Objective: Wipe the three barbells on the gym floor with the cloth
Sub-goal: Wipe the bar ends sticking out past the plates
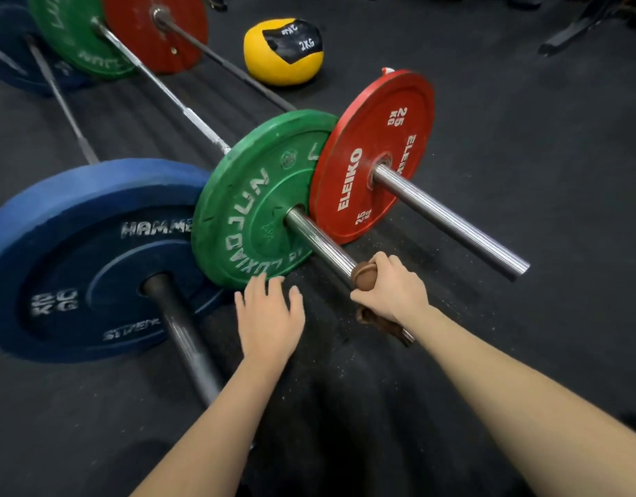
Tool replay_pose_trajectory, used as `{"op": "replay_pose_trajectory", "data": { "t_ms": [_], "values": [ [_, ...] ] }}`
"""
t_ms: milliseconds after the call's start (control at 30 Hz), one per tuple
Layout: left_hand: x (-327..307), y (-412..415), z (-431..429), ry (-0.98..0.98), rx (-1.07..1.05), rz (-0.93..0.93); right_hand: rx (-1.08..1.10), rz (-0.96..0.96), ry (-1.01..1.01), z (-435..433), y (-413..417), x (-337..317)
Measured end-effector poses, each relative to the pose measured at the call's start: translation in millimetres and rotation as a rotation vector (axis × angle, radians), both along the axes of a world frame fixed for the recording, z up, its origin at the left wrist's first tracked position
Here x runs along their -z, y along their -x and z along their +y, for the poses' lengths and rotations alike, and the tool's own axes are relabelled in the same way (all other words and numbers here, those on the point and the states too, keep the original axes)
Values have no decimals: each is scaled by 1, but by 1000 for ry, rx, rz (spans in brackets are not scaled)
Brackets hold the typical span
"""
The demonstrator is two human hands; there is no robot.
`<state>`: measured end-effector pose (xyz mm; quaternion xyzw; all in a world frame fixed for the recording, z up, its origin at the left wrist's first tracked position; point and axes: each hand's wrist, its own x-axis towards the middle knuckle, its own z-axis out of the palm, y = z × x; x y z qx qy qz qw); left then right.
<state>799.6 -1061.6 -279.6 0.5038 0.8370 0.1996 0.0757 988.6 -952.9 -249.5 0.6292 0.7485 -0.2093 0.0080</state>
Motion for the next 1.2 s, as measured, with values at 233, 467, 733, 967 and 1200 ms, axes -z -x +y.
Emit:
{"op": "replay_pose_trajectory", "data": {
  "t_ms": [233, 467, 733, 967, 1200],
  "values": [
    [-7, -89, 72, -46, -228, -349, -94, 339, 300, 54, -43, 6],
    [-1, -169, 154, 55, -601, -385, 88, 740, 247, 144, -93, -16],
    [8, -182, 165, 173, -660, -140, -276, 270, -191, 269, -72, 1],
    [13, -182, 167, 209, -659, -89, -315, 72, -356, 297, -28, 29],
    [11, -182, 166, 250, -651, -74, -336, 42, -334, 296, -27, 24]
  ]
}}
